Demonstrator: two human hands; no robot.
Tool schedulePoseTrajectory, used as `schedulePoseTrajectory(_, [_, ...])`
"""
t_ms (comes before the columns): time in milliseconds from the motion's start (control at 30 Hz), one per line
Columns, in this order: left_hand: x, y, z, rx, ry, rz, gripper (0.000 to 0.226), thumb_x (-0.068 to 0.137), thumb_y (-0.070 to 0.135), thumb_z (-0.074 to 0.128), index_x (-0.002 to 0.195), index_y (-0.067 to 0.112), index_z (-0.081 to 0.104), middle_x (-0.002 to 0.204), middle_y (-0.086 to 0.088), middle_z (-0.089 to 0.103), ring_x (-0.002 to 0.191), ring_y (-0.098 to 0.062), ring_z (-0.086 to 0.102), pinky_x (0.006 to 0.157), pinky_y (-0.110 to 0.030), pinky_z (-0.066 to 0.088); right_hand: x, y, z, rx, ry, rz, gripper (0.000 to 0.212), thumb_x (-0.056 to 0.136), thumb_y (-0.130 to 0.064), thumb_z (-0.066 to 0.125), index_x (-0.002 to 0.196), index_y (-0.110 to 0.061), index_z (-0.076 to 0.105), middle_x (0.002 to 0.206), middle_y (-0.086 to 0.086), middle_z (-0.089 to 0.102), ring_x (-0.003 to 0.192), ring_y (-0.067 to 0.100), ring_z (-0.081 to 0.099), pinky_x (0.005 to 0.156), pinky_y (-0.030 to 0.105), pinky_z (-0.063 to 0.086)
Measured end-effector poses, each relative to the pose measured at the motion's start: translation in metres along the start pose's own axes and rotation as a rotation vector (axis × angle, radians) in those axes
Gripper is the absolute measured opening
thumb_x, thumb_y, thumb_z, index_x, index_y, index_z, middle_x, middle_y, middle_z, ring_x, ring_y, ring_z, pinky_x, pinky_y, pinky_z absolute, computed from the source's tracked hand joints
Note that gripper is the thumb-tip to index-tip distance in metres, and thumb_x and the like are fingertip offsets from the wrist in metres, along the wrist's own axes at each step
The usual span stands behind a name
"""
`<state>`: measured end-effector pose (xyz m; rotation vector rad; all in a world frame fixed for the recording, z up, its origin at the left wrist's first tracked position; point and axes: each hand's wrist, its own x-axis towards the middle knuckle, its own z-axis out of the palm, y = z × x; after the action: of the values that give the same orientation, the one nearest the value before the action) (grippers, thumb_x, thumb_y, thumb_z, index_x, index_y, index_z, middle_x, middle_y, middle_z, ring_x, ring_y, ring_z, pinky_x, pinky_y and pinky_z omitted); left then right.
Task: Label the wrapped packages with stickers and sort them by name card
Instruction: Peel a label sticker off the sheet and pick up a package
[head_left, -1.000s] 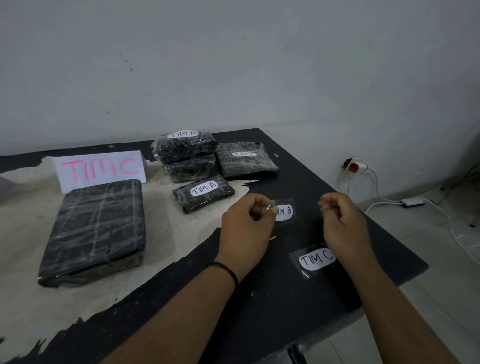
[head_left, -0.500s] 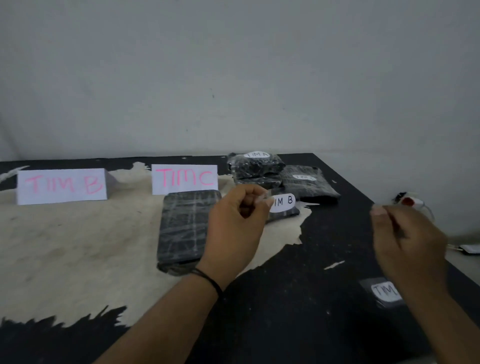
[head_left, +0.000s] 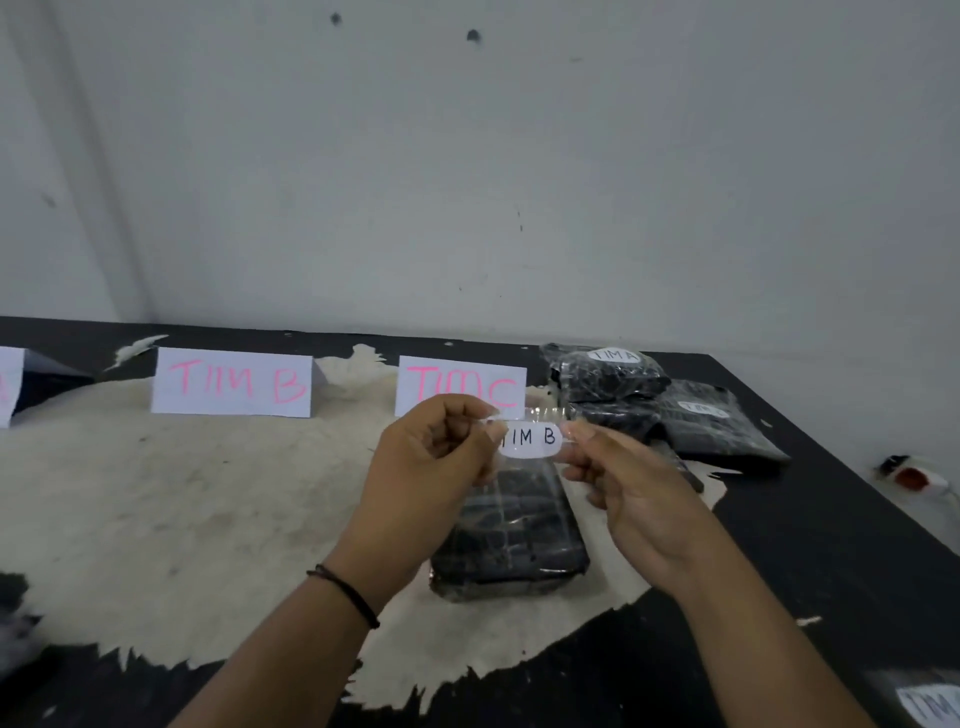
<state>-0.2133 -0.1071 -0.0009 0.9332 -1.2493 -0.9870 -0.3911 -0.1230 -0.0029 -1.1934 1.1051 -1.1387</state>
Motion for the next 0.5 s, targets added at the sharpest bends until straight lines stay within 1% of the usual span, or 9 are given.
schedulePoseTrajectory(67, [0.003,-0.006,-0.006,0.015,0.019,-0.032,0.005,0.085,0.007,0.064,0.090,0.006,0.065,0.069,-0.012,0.061,0.060,-0.016,0.057,0.062,-0.024,0.054,0.005,0.002,0.007,0.006,-0.006,0.025,0.030,0.063,-0.040,0.068,0.085,-0.020,0.068,0.072,-0.010,0.066,0.069,0.005,0.055,0.074,0.029,0.031])
schedulePoseTrajectory(133, [0.006,-0.012,-0.010,0.060,0.045,-0.055,0.004,0.085,0.009,0.065,0.088,0.009,0.066,0.072,-0.012,0.063,0.060,-0.014,0.059,0.062,-0.022,0.054,0.011,0.006,0.010,0.009,0.037,0.033,0.018,0.065,-0.031,0.071,0.077,-0.018,0.068,0.070,-0.006,0.065,0.064,0.005,0.055,0.072,0.027,0.036])
schedulePoseTrajectory(200, [0.009,-0.018,-0.014,0.158,0.080,-0.072,0.005,0.084,0.012,0.067,0.085,0.017,0.067,0.075,-0.005,0.070,0.062,-0.010,0.064,0.062,-0.022,0.055,0.014,0.010,0.013,0.011,0.081,0.005,0.004,0.074,-0.018,0.072,0.074,-0.014,0.069,0.068,-0.003,0.066,0.061,0.003,0.059,0.064,0.017,0.045])
schedulePoseTrajectory(233, [0.009,-0.020,-0.014,0.202,0.099,-0.081,0.008,0.083,0.013,0.067,0.083,0.021,0.066,0.076,-0.002,0.071,0.064,-0.008,0.066,0.062,-0.021,0.056,0.015,0.013,0.014,-0.011,0.105,-0.015,0.004,0.077,-0.015,0.071,0.073,-0.013,0.070,0.068,-0.002,0.068,0.061,0.002,0.061,0.061,0.013,0.047])
schedulePoseTrajectory(267, [0.010,-0.023,-0.015,0.230,0.120,-0.089,0.011,0.083,0.014,0.068,0.081,0.025,0.066,0.076,0.001,0.071,0.067,-0.006,0.067,0.061,-0.020,0.057,0.016,0.017,0.015,-0.045,0.128,-0.032,0.006,0.078,-0.015,0.071,0.073,-0.013,0.071,0.068,-0.002,0.069,0.064,0.004,0.062,0.063,0.014,0.048])
schedulePoseTrajectory(333, [0.010,-0.026,-0.016,0.257,0.157,-0.095,0.012,0.081,0.016,0.070,0.080,0.027,0.067,0.076,0.006,0.071,0.069,-0.007,0.068,0.058,-0.017,0.055,0.016,0.022,0.016,-0.114,0.166,-0.063,0.007,0.078,-0.021,0.073,0.074,-0.015,0.073,0.072,0.000,0.071,0.073,0.010,0.064,0.073,0.022,0.050])
schedulePoseTrajectory(400, [0.010,-0.024,-0.018,0.301,0.175,-0.086,0.014,0.079,0.018,0.073,0.092,0.023,0.069,0.075,0.010,0.070,0.068,-0.008,0.069,0.059,-0.017,0.054,0.016,0.025,0.015,-0.141,0.189,-0.072,0.008,0.078,-0.023,0.072,0.074,-0.016,0.073,0.072,0.000,0.071,0.074,0.011,0.064,0.073,0.023,0.049])
schedulePoseTrajectory(433, [0.010,-0.024,-0.019,0.325,0.175,-0.086,0.029,0.078,0.019,0.074,0.105,0.022,0.065,0.074,0.010,0.070,0.067,-0.007,0.069,0.063,-0.019,0.055,0.015,0.025,0.015,-0.138,0.191,-0.069,0.008,0.078,-0.022,0.072,0.074,-0.015,0.073,0.070,-0.001,0.070,0.071,0.009,0.064,0.070,0.020,0.049])
schedulePoseTrajectory(500, [0.009,-0.023,-0.021,0.346,0.175,-0.091,0.063,0.076,0.020,0.075,0.132,0.028,0.047,0.071,0.007,0.071,0.067,-0.003,0.068,0.075,-0.025,0.055,0.014,0.024,0.015,-0.142,0.174,-0.062,0.007,0.079,-0.020,0.071,0.074,-0.015,0.073,0.069,-0.003,0.070,0.069,0.007,0.064,0.065,0.017,0.047])
